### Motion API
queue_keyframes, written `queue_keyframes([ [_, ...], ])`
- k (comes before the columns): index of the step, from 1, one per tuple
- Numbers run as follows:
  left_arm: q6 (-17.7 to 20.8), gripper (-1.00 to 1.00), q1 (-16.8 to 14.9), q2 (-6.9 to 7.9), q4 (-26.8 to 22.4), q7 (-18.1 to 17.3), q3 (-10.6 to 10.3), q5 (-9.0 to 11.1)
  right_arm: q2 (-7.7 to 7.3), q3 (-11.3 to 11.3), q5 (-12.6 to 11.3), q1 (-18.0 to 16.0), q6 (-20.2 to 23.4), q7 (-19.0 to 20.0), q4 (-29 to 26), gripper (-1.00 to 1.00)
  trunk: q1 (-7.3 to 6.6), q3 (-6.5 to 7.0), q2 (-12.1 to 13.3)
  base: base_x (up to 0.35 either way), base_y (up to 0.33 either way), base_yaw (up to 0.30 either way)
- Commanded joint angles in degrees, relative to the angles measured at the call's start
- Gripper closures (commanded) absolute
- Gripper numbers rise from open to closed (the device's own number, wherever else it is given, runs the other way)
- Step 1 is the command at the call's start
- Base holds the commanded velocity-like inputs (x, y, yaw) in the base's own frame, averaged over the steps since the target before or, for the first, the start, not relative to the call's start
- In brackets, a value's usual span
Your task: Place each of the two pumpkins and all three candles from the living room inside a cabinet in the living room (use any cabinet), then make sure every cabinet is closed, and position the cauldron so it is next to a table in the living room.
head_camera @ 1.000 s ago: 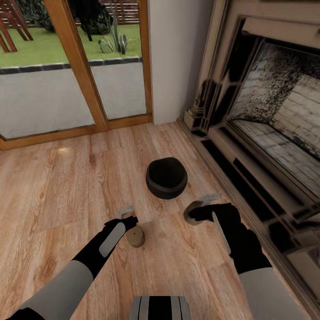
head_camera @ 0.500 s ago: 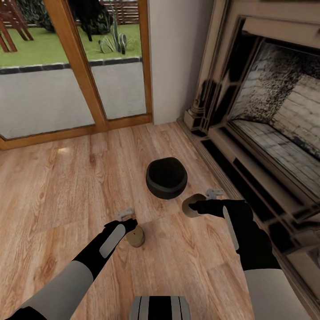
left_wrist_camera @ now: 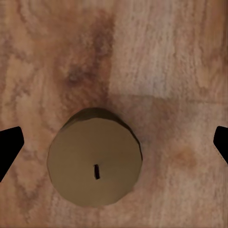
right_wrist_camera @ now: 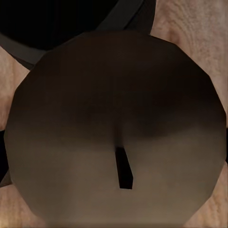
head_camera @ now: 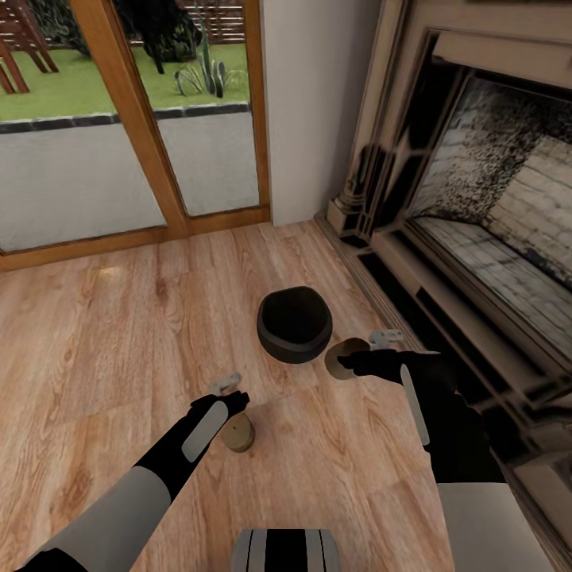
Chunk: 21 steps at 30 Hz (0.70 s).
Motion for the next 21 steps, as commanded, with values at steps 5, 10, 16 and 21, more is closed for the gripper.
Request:
queue_keyframes([
  [5,-0.23,-1.0,0.01,-0.7,0.14,-0.33,-0.06,-0.01,0.02,0.0,-0.19,0.0,0.03,-0.08,-0.05,1.0,0.0,0.0,0.0,0.006,-0.003,0.0],
  [10,-0.28,-1.0,0.01,-1.0,0.42,-0.23,-0.07,-0.01,-0.01,0.0,-0.19,0.0,0.03,-0.08,-0.05,1.0,0.05,-0.44,-0.03,0.0,0.0,0.0],
  [16,-0.29,-1.0,0.01,-1.0,0.65,-0.01,-0.03,-0.09,0.03,0.07,-0.19,0.0,0.03,-0.08,-0.05,1.0,0.21,-1.77,-0.11,0.0,0.0,0.0],
  [21,-0.29,-1.0,0.01,-1.0,0.62,0.0,-0.06,-0.14,0.07,0.16,-0.19,0.0,0.03,-0.08,-0.12,1.0,0.34,-2.88,-0.17,0.0,0.0,0.0],
])
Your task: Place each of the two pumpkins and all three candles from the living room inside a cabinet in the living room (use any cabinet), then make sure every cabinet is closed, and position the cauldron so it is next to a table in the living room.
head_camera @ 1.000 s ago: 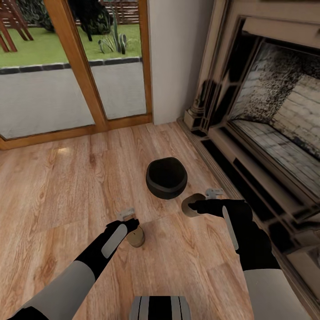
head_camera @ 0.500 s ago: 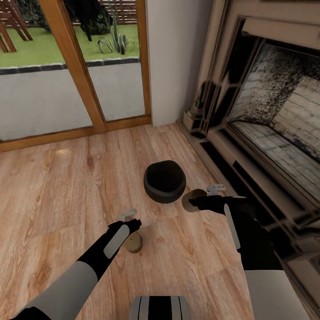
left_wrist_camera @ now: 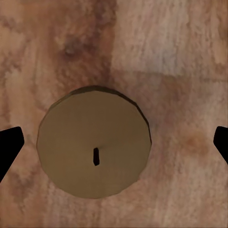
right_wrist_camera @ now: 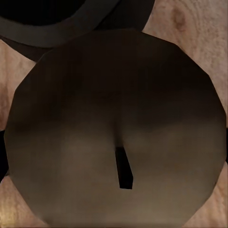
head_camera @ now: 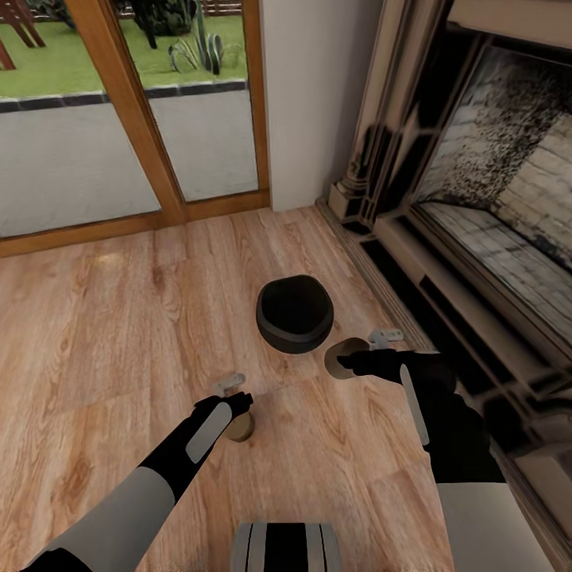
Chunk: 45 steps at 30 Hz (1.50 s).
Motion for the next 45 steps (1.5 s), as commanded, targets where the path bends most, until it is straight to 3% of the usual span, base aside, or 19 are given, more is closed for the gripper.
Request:
queue_keyframes([
  [1,-0.03,-1.0,0.0,0.0,-0.04,0.0,0.0,-0.03,0.0,0.0,-0.15,-0.01,0.02,-0.07,-0.02,1.0,-0.01,-0.01,0.0,0.0,0.0,0.0],
  [4,-0.04,-1.0,0.0,0.0,-0.12,0.0,0.0,-0.04,0.0,0.0,-0.14,-0.01,0.02,-0.07,-0.02,1.0,-0.01,-0.01,0.0,0.0,0.0,0.0],
  [14,-0.05,-1.0,0.0,0.04,-0.16,0.0,0.0,-0.05,0.0,0.09,-0.18,-0.01,0.02,0.22,-0.03,1.0,0.25,-2.22,-0.14,0.0,0.0,0.0],
  [16,-0.03,-1.0,0.0,0.05,-0.16,0.0,0.0,-0.05,-0.05,0.05,-0.18,-0.01,0.02,2.37,-0.03,1.0,0.3,-2.66,-0.16,0.0,0.0,0.0],
  [18,-0.07,-1.0,0.0,0.08,-0.16,0.0,0.0,-0.05,-0.3,0.01,-0.11,-0.01,0.1,11.06,-0.03,1.0,0.3,-2.66,-0.16,0.0,0.0,0.0],
  [21,-0.09,-1.0,0.0,0.15,-0.13,0.0,0.0,-0.05,-0.38,0.0,-0.1,-0.01,0.19,14.3,-0.03,1.0,0.33,-2.89,-0.18,0.0,0.0,0.0],
  [24,-0.15,-1.0,0.0,0.25,-0.09,0.0,0.0,-0.05,-0.35,0.0,-0.09,-0.01,0.2,14.59,-0.03,1.0,0.41,-3.55,-0.22,0.0,0.0,0.0],
  [30,-0.18,-1.0,0.0,0.36,-0.14,0.0,0.0,0.03,-0.35,0.0,-0.09,-0.01,0.2,14.69,-0.03,1.0,0.41,-3.55,-0.22,0.0,0.0,0.0],
  [35,-0.18,-1.0,0.0,0.35,-0.16,0.0,0.0,0.04,-0.35,0.0,-0.09,-0.01,0.2,14.69,-0.03,1.0,0.54,-4.66,-0.28,0.0,0.0,0.0],
  [45,-0.33,-1.0,0.0,0.5,-0.22,0.0,0.04,0.03,-0.43,0.0,-0.09,-0.01,0.2,14.69,-0.03,1.0,0.54,-4.66,-0.28,0.016,-0.006,0.0],
])
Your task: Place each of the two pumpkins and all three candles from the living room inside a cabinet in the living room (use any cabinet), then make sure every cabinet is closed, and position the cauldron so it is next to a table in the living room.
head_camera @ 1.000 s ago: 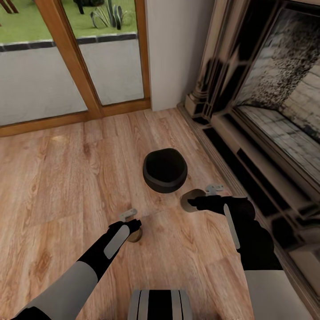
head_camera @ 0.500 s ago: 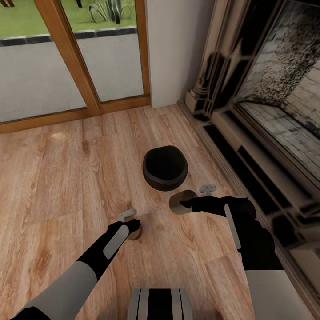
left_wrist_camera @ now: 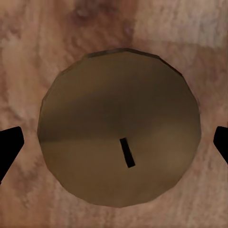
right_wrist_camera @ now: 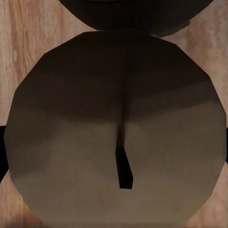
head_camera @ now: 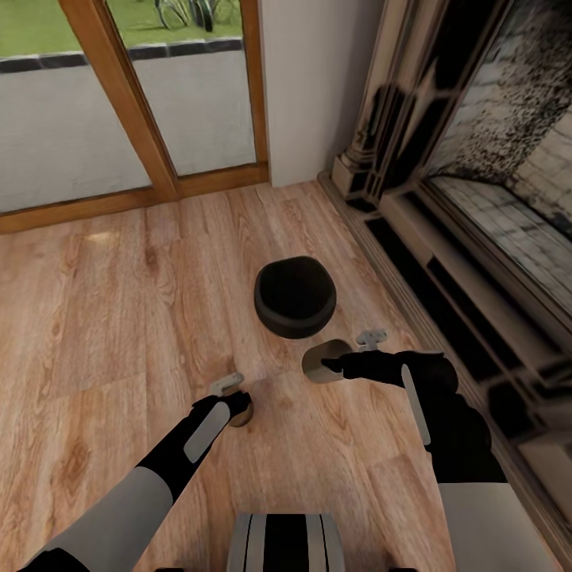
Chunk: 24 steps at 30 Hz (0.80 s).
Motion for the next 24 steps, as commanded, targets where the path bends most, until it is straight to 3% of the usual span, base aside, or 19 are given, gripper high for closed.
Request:
queue_keyframes([
  [1,-0.01,-1.0,0.0,0.04,0.05,0.0,-0.02,-0.01,0.0,-0.01,-0.05,0.0,0.03,-0.08,0.0,1.0,0.0,0.0,0.0,0.168,-0.082,0.0],
  [24,0.06,-1.0,0.0,0.18,-0.2,0.02,0.05,-0.09,0.0,-0.01,-0.01,0.0,0.03,-0.06,0.01,1.0,0.05,-0.44,-0.03,0.012,-0.006,0.0],
])
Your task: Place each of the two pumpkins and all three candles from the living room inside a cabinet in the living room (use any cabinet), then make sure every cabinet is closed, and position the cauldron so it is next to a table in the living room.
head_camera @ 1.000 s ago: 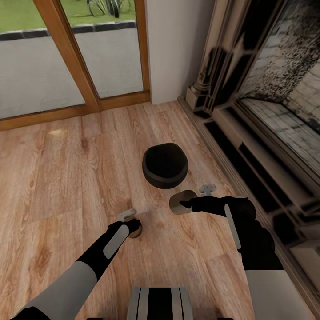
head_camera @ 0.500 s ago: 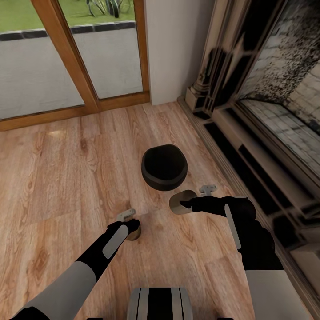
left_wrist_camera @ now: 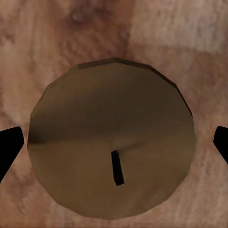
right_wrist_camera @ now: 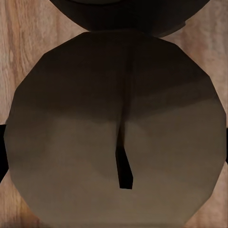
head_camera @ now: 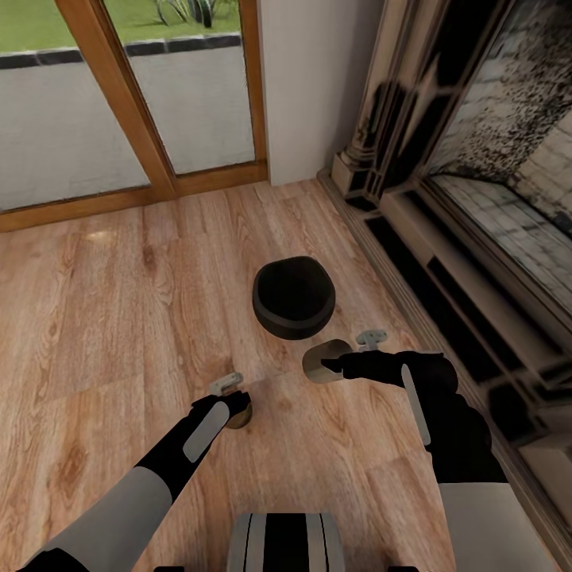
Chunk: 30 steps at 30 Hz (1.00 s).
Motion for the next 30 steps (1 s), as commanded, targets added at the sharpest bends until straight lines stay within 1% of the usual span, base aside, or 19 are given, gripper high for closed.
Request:
queue_keyframes([
  [1,0.0,-1.0,0.0,0.01,-0.11,0.0,0.0,0.01,0.0,0.0,-0.22,0.0,0.07,-0.08,0.0,1.0,0.0,0.0,0.0,0.0,0.0,0.0],
  [7,0.02,-1.0,0.0,0.02,-0.19,0.06,0.0,0.0,0.0,0.0,-0.22,0.0,0.07,-0.07,0.01,1.0,0.0,0.0,0.0,0.0,0.0,0.0],
  [9,0.06,-1.0,0.0,0.03,-0.21,0.06,0.05,-0.05,0.0,0.0,-0.24,0.0,0.05,-0.03,0.0,1.0,0.05,-0.44,-0.03,0.0,0.0,0.0],
  [16,0.09,-1.0,0.0,0.16,-0.27,0.06,0.09,-0.07,0.23,0.0,-0.18,0.04,-0.02,-0.02,0.08,1.0,0.05,-0.44,-0.03,0.0,0.0,0.0],
  [20,0.09,-1.0,0.0,0.19,-0.27,0.06,0.09,-0.07,0.19,0.0,-0.17,0.07,-0.02,0.0,0.08,1.0,0.15,-1.33,-0.08,0.0,0.0,0.0],
  [22,0.09,-1.0,0.0,0.19,-0.27,0.06,0.09,-0.07,0.18,0.0,-0.17,0.06,-0.02,0.0,0.08,1.0,0.15,-1.33,-0.08,0.0,0.0,0.0],
  [28,0.09,-1.0,0.0,0.19,-0.27,0.06,0.09,-0.07,0.18,0.0,-0.17,0.06,-0.02,-0.01,0.08,1.0,0.31,-2.66,-0.16,0.0,0.0,0.0],
  [30,0.09,-1.0,0.0,0.19,-0.27,0.06,0.09,-0.07,0.18,0.0,-0.17,0.06,-0.02,-0.01,0.08,1.0,0.31,-2.66,-0.16,0.0,0.0,0.0],
])
